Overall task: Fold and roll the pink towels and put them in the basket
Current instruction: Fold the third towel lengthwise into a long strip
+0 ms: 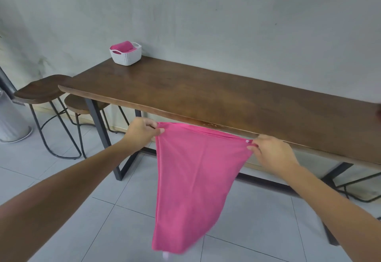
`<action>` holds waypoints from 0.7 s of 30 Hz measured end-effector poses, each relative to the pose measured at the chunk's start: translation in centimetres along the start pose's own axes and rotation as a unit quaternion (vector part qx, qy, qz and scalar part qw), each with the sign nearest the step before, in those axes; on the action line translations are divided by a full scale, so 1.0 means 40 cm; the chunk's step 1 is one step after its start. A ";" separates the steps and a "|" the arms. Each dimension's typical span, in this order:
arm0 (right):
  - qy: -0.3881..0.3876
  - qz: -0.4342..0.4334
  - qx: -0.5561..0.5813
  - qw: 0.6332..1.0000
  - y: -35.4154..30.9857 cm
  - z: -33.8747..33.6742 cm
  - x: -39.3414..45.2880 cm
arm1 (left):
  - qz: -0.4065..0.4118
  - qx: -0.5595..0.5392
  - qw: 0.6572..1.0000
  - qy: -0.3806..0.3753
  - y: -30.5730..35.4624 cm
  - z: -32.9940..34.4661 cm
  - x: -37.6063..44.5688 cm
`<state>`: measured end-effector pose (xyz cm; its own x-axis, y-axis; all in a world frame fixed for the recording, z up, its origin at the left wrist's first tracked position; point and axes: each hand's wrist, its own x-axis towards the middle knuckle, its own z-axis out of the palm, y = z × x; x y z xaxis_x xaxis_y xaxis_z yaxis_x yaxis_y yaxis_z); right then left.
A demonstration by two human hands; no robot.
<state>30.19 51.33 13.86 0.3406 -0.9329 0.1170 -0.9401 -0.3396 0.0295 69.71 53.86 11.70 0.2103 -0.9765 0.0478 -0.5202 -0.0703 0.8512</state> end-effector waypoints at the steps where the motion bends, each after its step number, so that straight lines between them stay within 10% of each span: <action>1: 0.000 0.005 -0.025 1.000 0.004 -0.008 -0.006 | 0.001 -0.009 1.000 -0.001 0.013 0.008 -0.003; 21: 0.118 -0.017 -0.004 0.993 0.041 0.018 -0.041 | 0.030 -0.021 0.998 -0.048 0.002 0.027 0.014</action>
<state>28.09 52.19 12.99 0.3605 -0.8667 0.3448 -0.9287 -0.3681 0.0457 68.91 53.10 11.22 0.0974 -0.9939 0.0512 -0.4940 -0.0036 0.8695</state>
